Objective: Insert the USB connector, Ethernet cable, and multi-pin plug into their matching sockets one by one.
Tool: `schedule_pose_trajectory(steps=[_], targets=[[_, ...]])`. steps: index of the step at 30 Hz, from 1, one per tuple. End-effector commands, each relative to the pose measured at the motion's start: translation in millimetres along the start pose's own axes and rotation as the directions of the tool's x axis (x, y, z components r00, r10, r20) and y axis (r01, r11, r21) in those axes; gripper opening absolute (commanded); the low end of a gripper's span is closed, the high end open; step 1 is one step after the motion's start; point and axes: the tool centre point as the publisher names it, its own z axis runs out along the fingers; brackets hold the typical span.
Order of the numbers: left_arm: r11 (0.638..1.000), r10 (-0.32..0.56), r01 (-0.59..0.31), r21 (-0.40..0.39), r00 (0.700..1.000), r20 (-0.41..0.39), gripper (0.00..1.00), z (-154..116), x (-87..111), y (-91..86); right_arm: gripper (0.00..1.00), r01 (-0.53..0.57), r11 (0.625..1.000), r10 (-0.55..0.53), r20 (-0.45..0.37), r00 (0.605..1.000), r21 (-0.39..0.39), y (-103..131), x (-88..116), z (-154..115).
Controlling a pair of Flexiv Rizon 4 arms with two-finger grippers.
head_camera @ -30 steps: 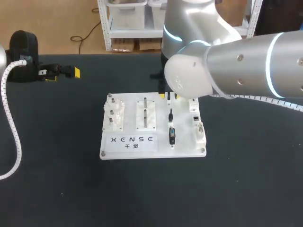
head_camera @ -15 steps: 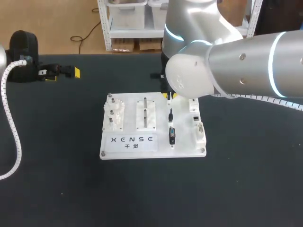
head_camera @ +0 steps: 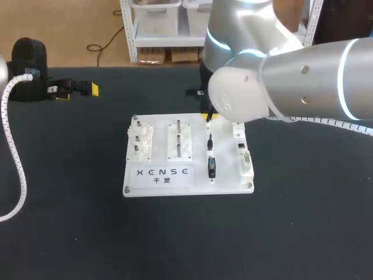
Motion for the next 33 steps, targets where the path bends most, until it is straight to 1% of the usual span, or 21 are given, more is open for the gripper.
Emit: schedule_pose_trajectory(steps=[1, 10, 16, 21, 28, 31, 33], targets=[[1.000, 0.000, 0.000, 0.000, 1.000, 0.000, 1.00, 0.0, 0.0, 0.0, 0.02, 0.000, 1.000, 0.000, 0.022, 1.000, 0.001, -2.1, 5.6, -9.7], [1.000, 0.000, 0.000, 0.000, 1.000, 0.000, 1.00, 0.0, 0.0, 0.0, 0.02, -0.003, 1.000, 0.002, 0.045, 0.999, 0.023, -8.7, 7.7, -18.6], [1.000, 0.000, 0.000, 0.000, 1.000, 0.000, 1.00, 0.0, 0.0, 0.0, 0.01, -0.001, 1.000, 0.000, 0.071, 0.997, 0.022, -15.1, 5.8, -27.4], [1.000, 0.000, 0.000, 0.000, 1.000, 0.000, 1.00, 0.0, 0.0, 0.0, 0.00, 0.017, 1.000, -0.018, 0.107, 0.994, 0.009, -16.3, 2.2, -36.5], [1.000, 0.000, 0.000, 0.000, 1.000, 0.000, 1.00, 0.0, 0.0, 0.0, 0.00, 0.026, 1.000, -0.025, 0.106, 0.994, -0.002, -12.9, -0.6, -37.6], [1.000, 0.000, 0.000, 0.000, 1.000, 0.000, 1.00, 0.0, 0.0, 0.0, 0.00, 0.023, 1.000, -0.023, 0.093, 0.995, -0.006, -10.6, 0.4, -36.2], [1.000, 0.000, 0.000, 0.000, 1.000, 0.000, 1.00, 0.0, 0.0, 0.0, 0.08, 0.023, 1.000, -0.023, 0.086, 0.996, -0.008, -9.4, 0.6, -34.3]])
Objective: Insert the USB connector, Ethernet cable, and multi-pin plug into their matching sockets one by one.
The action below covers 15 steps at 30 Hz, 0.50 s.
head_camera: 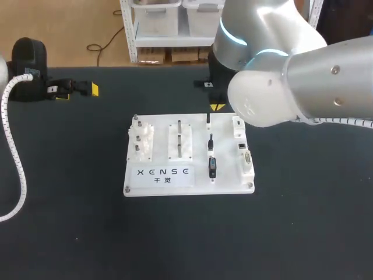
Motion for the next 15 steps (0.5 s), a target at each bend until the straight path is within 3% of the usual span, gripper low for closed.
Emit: schedule_pose_trajectory(steps=[1, 2, 3, 4, 5, 15], targets=[[1.000, 0.000, 0.000, 0.000, 1.000, 0.000, 1.00, 0.0, 0.0, 0.0, 0.17, 0.002, 1.000, -0.002, -0.006, 1.000, 0.000, 2.5, 1.2, 2.5], [1.000, 0.000, 0.000, 0.000, 1.000, 0.000, 1.00, 0.0, 0.0, 0.0, 0.32, 0.003, 1.000, -0.003, -0.014, 1.000, -0.001, 3.4, 1.1, 3.5], [1.000, 0.000, 0.000, 0.000, 1.000, 0.000, 1.00, 0.0, 0.0, 0.0, 0.55, 0.003, 1.000, -0.003, -0.018, 1.000, -0.004, 4.2, 1.3, 4.0], [1.000, 0.000, 0.000, 0.000, 1.000, 0.000, 1.00, 0.0, 0.0, 0.0, 0.90, 0.003, 1.000, -0.003, -0.021, 1.000, -0.005, 5.1, 1.5, 4.6], [1.000, 0.000, 0.000, 0.000, 1.000, 0.000, 1.00, 0.0, 0.0, 0.0, 1.00, 0.003, 1.000, -0.003, -0.027, 1.000, -0.007, 5.8, 1.5, 5.4], [1.000, 0.000, 0.000, 0.000, 1.000, 0.000, 1.00, 0.0, 0.0, 0.0, 1.00, -0.017, 1.000, 0.017, -0.060, 0.998, -0.002, 6.6, 2.5, 14.2]])
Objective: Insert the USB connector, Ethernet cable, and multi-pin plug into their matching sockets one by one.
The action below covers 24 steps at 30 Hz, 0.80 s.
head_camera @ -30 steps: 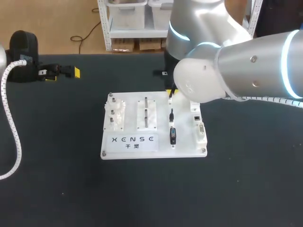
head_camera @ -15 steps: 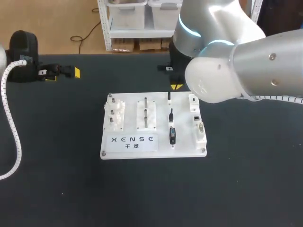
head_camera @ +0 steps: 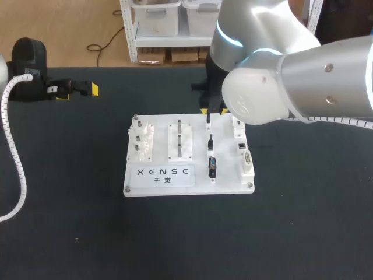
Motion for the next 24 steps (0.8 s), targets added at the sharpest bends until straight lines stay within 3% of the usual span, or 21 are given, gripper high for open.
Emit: schedule_pose_trajectory(steps=[1, 10, 24], targets=[[1.000, 0.000, 0.000, 0.000, 1.000, 0.000, 1.00, 0.0, 0.0, 0.0, 1.00, -0.004, 1.000, 0.004, -0.018, 1.000, 0.002, 1.3, -2.8, 5.5], [1.000, 0.000, 0.000, 0.000, 1.000, 0.000, 1.00, 0.0, 0.0, 0.0, 1.00, -0.048, 0.999, 0.047, -0.072, 0.996, -0.007, 3.4, 4.7, 15.9], [1.000, 0.000, 0.000, 0.000, 1.000, 0.000, 1.00, 0.0, 0.0, 0.0, 1.00, -0.052, 0.997, 0.059, -0.124, 0.991, 0.053, 0.3, 5.2, 18.3]])
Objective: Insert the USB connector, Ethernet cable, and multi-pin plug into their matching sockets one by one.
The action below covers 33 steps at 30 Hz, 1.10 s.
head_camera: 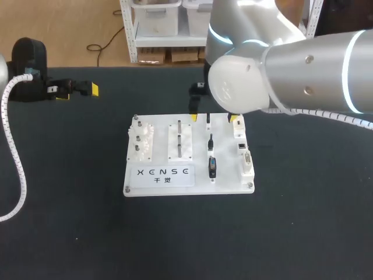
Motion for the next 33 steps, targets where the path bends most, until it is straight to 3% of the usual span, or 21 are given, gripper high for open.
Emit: schedule_pose_trajectory(steps=[1, 4, 7, 11, 27, 33], targets=[[1.000, 0.000, 0.000, 0.000, 1.000, 0.000, 1.00, 0.0, 0.0, 0.0, 1.00, 0.000, 1.000, 0.001, -0.013, 1.000, 0.012, 1.3, -3.4, 0.8], [1.000, 0.000, 0.000, 0.000, 1.000, 0.000, 1.00, 0.0, 0.0, 0.0, 0.97, -0.004, 1.000, 0.004, -0.017, 1.000, 0.014, 0.8, -2.3, 2.1], [1.000, 0.000, 0.000, 0.000, 1.000, 0.000, 1.00, 0.0, 0.0, 0.0, 0.68, -0.006, 1.000, 0.006, -0.022, 1.000, 0.016, 0.6, -1.9, 2.9], [1.000, 0.000, 0.000, 0.000, 1.000, 0.000, 1.00, 0.0, 0.0, 0.0, 0.53, -0.002, 1.000, 0.003, -0.028, 1.000, 0.027, 0.8, -1.8, 3.1], [1.000, 0.000, 0.000, 0.000, 1.000, 0.000, 1.00, 0.0, 0.0, 0.0, 0.33, 0.018, 0.999, -0.017, -0.030, 0.999, 0.041, 2.5, -7.0, 4.6], [1.000, 0.000, 0.000, 0.000, 1.000, 0.000, 1.00, 0.0, 0.0, 0.0, 0.32, 0.024, 0.999, -0.023, -0.035, 0.999, 0.044, 3.6, -7.7, 7.0]])
